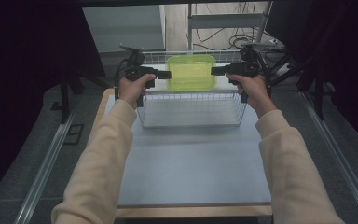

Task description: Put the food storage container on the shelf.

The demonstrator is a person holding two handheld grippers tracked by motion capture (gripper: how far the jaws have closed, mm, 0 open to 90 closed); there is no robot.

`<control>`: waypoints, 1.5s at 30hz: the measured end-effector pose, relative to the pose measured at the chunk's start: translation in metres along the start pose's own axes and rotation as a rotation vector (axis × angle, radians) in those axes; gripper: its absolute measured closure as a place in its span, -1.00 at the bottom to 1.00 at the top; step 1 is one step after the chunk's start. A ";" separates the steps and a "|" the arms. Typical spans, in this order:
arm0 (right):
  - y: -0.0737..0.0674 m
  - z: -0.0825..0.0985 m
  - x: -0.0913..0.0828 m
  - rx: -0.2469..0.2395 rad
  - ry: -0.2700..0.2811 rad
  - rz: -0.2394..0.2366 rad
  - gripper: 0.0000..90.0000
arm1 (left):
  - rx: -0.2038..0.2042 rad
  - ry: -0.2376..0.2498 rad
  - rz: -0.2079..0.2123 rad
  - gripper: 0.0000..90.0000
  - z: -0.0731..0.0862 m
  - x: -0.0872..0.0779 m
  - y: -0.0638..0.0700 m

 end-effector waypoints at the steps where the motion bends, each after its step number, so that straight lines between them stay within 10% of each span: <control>1: 0.001 -0.001 0.001 0.003 0.000 0.005 0.78 | -0.008 0.001 0.004 0.79 -0.001 0.001 0.000; 18: 0.006 -0.005 0.012 -0.025 0.005 0.096 0.61 | -0.026 0.026 -0.023 0.65 -0.007 0.011 -0.008; 30: 0.009 -0.006 0.016 -0.041 0.023 0.150 0.12 | -0.002 0.051 -0.069 0.21 -0.008 0.015 -0.010; 38: 0.002 -0.007 0.001 -0.100 0.099 0.180 -0.19 | 0.062 0.117 -0.118 -0.25 -0.007 0.000 -0.001; 45: -0.023 0.020 -0.023 -0.239 0.140 0.160 -0.34 | 0.181 0.141 -0.149 -0.41 0.026 -0.022 0.022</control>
Point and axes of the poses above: each handheld gripper's, and its own axes: x roughly forward along the jaws, z roughly out of its underside, y roughly to its right, the point moved 7 cm from there along x, roughly forward along the jaws, and after that the axes turned 8 degrees about -y, right-handed, at the moved point
